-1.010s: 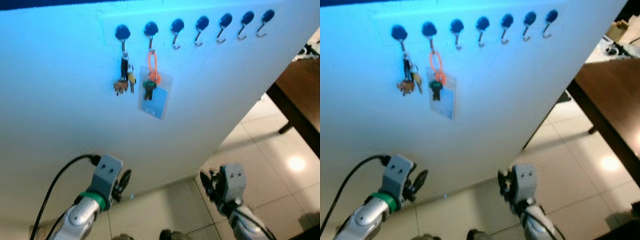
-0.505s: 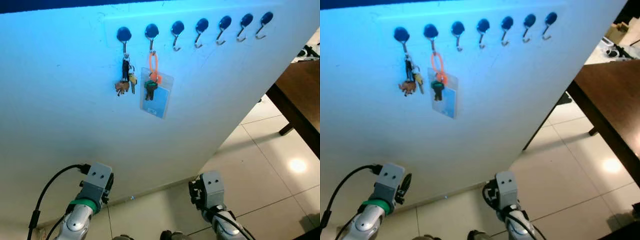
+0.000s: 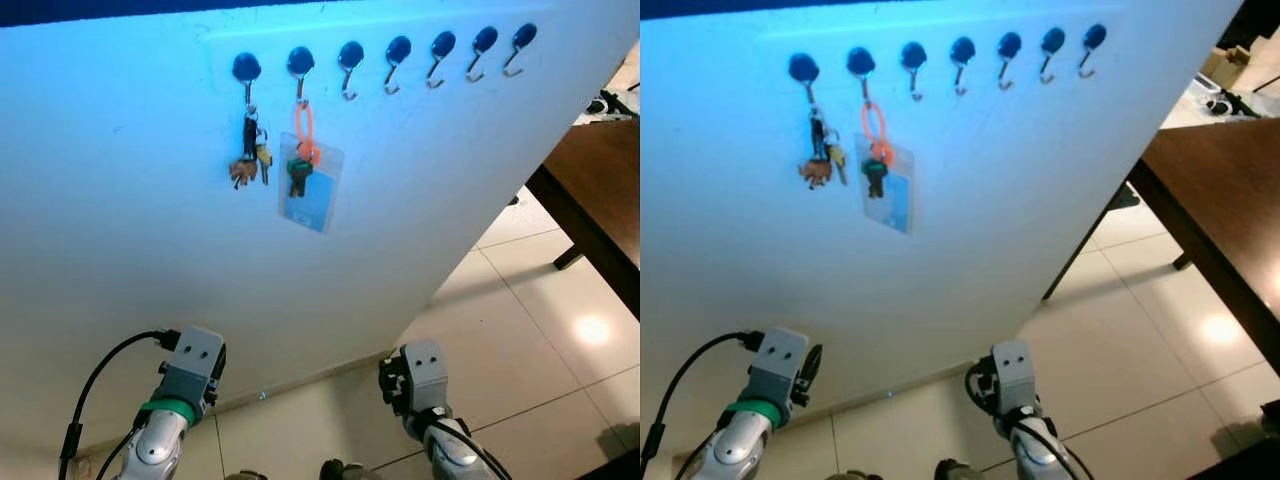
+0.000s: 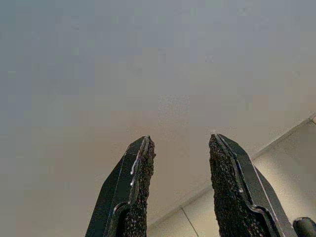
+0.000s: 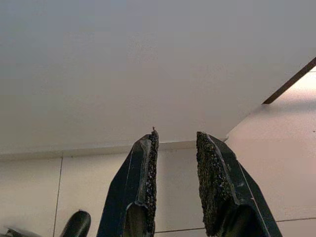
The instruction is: Hang keys on a hook
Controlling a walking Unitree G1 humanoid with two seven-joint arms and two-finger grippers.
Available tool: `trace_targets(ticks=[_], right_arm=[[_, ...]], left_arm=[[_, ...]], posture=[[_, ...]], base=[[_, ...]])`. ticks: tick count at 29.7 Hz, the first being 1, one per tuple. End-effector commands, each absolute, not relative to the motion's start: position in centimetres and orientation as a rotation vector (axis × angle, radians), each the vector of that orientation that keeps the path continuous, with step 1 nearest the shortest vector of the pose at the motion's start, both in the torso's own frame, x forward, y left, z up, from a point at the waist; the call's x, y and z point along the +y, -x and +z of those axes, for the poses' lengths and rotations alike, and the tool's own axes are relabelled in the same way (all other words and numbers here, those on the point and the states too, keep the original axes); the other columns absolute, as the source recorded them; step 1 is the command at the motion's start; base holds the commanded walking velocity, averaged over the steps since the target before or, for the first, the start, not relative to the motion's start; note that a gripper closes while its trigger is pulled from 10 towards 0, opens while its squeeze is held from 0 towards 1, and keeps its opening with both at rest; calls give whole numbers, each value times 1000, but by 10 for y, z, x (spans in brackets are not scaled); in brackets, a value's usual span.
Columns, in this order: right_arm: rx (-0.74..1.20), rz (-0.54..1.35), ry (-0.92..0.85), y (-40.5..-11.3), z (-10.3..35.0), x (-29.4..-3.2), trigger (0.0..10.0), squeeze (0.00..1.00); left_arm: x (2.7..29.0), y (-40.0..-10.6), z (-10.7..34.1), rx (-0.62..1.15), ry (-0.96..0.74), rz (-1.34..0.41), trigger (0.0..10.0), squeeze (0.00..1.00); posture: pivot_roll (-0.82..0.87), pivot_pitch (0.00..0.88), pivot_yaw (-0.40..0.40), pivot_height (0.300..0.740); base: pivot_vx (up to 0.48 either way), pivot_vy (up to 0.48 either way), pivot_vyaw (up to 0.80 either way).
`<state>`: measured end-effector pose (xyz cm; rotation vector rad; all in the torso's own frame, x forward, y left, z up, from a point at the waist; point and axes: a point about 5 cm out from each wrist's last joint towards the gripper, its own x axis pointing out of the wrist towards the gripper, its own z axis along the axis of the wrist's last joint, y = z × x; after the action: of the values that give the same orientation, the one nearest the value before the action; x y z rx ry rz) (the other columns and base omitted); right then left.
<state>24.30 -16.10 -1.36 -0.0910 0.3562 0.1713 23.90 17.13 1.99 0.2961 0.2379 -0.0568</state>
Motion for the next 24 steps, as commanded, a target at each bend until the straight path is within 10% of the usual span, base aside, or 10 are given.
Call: trace_targets(ticks=[1, 24], right_arm=[[383, 174, 97, -237, -20, -161, 10000, 0], [379, 175, 99, -239, -24, -158, 10000, 0]], left_arm=[[175, -234, 13, 259, -298, -44, 10000, 0], [173, -235, 10, 247, -294, -51, 10000, 0]], posture=[[46, 59, 32, 740], [47, 65, 30, 740]], base=[[-379, 0, 0], [-383, 0, 0]])
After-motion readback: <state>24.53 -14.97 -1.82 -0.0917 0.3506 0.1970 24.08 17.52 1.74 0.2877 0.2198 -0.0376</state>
